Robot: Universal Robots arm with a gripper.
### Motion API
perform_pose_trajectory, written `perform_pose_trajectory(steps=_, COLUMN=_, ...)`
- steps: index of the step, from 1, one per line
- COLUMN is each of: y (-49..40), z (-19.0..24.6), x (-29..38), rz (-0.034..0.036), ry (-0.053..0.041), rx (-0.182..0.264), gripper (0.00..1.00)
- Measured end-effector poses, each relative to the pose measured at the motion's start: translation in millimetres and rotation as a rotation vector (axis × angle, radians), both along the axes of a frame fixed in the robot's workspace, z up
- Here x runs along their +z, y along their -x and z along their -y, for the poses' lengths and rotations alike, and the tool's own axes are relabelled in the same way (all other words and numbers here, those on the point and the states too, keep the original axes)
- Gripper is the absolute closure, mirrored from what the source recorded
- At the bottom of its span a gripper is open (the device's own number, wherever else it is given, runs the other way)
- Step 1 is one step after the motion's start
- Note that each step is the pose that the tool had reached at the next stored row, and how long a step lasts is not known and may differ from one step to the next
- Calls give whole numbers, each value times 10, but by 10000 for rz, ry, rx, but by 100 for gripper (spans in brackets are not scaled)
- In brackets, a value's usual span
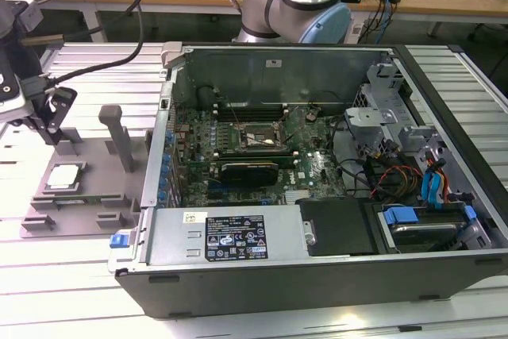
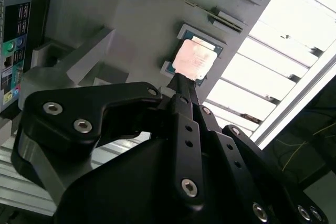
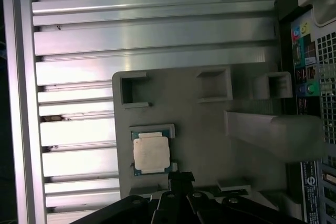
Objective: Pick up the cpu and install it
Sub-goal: 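Pick up the cpu and move it towards the insertion slot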
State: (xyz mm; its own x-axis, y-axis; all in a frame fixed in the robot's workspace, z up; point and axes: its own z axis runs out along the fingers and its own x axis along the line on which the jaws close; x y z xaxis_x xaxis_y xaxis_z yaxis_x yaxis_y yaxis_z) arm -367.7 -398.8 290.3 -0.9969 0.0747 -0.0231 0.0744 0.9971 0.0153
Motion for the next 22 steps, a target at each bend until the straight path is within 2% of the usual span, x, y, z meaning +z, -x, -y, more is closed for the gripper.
perform_pose_trajectory(steps=5, y=47, z=0, x=-65, rz=2, ry=9, rx=0, gripper=89)
perform_pose_trajectory(steps=9, y=139, z=0, x=-163, rz=1, ry=14, rx=1, gripper=89)
perform_pose_trajectory(steps=18, y=188, z=1, x=-323, rz=1, ry=13, rx=1, gripper=89)
perform_pose_trajectory(steps=19, y=195, z=1, x=-371, rz=6, ry=14, rx=1, gripper=89)
perform_pose_trajectory(steps=22, y=202, z=1, x=-438, rz=20, ry=14, rx=162, gripper=89)
